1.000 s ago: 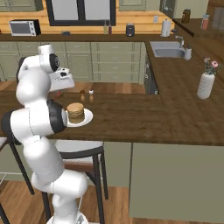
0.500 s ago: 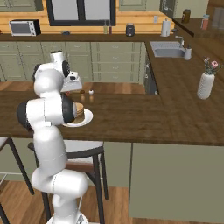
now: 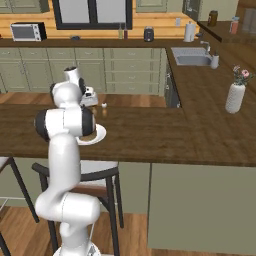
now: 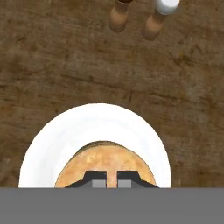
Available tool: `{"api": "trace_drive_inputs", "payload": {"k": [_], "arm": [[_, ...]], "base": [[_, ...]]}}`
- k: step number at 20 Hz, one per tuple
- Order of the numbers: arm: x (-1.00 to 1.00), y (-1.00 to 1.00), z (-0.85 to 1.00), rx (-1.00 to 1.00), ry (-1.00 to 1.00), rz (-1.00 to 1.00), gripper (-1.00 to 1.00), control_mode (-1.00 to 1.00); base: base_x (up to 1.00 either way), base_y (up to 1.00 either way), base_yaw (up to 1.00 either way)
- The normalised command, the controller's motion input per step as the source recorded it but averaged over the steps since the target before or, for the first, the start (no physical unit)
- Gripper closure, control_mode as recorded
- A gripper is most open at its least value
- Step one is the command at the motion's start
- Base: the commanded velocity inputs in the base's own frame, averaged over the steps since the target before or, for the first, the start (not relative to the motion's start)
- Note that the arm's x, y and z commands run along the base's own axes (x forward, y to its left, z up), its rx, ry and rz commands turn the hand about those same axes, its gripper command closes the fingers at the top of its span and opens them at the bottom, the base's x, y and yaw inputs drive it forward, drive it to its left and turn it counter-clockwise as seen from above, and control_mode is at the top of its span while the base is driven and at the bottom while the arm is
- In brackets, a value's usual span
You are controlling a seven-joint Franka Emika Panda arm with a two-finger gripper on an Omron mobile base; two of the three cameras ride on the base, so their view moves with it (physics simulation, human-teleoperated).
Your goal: Take the strawberry from the fridge and place it on top of the pancake, located on the dining counter.
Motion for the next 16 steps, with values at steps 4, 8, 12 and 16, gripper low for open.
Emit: {"api": "trace_drive_inputs", "payload": {"k": [4,8,12,16], "arm": [[0.07,0.14,-0.36,0.00,-0.12,0.00,1.00,-1.00],[-0.13,-0.09,-0.37,0.00,0.00,0.01,1.00,-1.00],[-0.01,-0.12,-0.14,0.00,0.00,0.07,1.00,-1.00],[0.06,-0.03,-0.07,0.00,-0.02,0.07,1.00,-1.00]], "base": [[0.00,0.00,0.00],[0.00,0.00,0.00],[0.00,0.00,0.00],[0.00,0.00,0.00]]}}
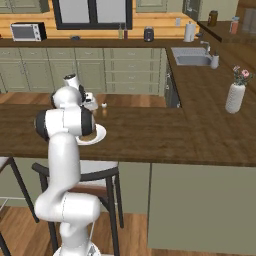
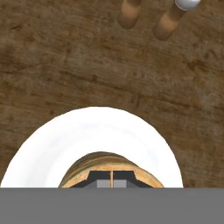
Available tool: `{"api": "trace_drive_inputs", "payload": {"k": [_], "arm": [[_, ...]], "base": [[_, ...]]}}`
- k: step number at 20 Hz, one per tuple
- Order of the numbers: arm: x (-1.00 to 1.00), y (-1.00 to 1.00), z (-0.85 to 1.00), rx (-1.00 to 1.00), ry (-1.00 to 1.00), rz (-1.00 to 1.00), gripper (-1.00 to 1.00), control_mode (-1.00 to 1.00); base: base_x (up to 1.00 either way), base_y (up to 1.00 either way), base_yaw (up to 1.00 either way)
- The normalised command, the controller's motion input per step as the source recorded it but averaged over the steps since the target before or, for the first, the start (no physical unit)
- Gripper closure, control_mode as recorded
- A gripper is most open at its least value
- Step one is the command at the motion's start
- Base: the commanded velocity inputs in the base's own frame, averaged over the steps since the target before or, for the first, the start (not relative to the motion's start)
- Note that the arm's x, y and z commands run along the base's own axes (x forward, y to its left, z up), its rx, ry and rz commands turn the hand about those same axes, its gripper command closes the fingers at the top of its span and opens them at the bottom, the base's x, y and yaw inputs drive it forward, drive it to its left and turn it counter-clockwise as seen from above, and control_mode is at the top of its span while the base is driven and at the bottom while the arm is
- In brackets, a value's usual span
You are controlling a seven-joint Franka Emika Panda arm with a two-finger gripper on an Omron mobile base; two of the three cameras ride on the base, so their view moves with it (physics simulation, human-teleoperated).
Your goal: Take the strawberry from the fridge and place it on top of the pancake, located on the dining counter.
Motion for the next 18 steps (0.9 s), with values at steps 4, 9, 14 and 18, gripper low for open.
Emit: {"api": "trace_drive_inputs", "payload": {"k": [4,9,14,18], "arm": [[0.00,-0.01,0.37,0.05,-0.04,0.01,1.00,-1.00],[-0.01,0.00,0.62,0.01,-0.05,0.00,-1.00,-1.00],[-0.66,-0.20,0.67,0.06,-0.05,-0.03,-1.00,-1.00],[-1.00,-0.70,0.52,0.21,-0.17,-0.15,-1.00,-1.00]], "base": [[0.00,0.00,0.00],[0.00,0.00,0.00],[0.00,0.00,0.00],[0.00,0.00,0.00]]}}
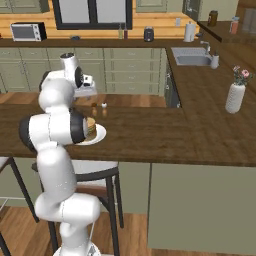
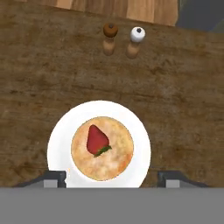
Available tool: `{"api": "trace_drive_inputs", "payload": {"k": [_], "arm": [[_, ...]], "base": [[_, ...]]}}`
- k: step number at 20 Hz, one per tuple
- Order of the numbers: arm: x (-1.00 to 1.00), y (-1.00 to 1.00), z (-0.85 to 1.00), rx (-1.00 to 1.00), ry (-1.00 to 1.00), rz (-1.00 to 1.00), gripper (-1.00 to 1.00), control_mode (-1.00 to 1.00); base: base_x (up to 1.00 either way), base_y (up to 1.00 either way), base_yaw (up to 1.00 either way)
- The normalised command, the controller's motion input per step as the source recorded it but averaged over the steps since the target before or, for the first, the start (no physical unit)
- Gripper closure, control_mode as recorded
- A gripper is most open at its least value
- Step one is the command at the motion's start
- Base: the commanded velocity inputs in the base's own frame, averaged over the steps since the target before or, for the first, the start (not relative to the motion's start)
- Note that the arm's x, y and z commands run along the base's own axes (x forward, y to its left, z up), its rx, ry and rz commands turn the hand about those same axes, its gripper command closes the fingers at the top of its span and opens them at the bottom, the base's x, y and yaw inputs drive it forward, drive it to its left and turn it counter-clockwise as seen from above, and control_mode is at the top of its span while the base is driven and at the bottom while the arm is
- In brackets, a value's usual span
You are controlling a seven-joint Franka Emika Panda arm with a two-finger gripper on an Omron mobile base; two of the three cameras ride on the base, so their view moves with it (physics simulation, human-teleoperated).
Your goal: Take the strawberry from the fridge and place it on top of the pancake, located on the dining counter.
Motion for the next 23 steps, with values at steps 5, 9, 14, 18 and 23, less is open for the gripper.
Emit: {"api": "trace_drive_inputs", "payload": {"k": [5,9,14,18,23], "arm": [[-1.00,-0.56,0.71,0.11,-0.05,-0.08,-1.00,-1.00],[-1.00,-0.80,0.76,0.21,-0.05,-0.11,-1.00,-1.00],[-1.00,-0.76,0.43,0.29,-0.07,-0.08,-1.00,-1.00],[-1.00,-0.74,0.31,0.32,-0.05,-0.08,-1.00,-1.00],[-1.00,-0.60,0.04,0.29,0.00,-0.08,-1.00,-1.00]], "base": [[0.00,0.00,0.00],[0.00,0.00,0.00],[0.00,0.00,0.00],[0.00,0.00,0.00],[0.00,0.00,0.00]]}}
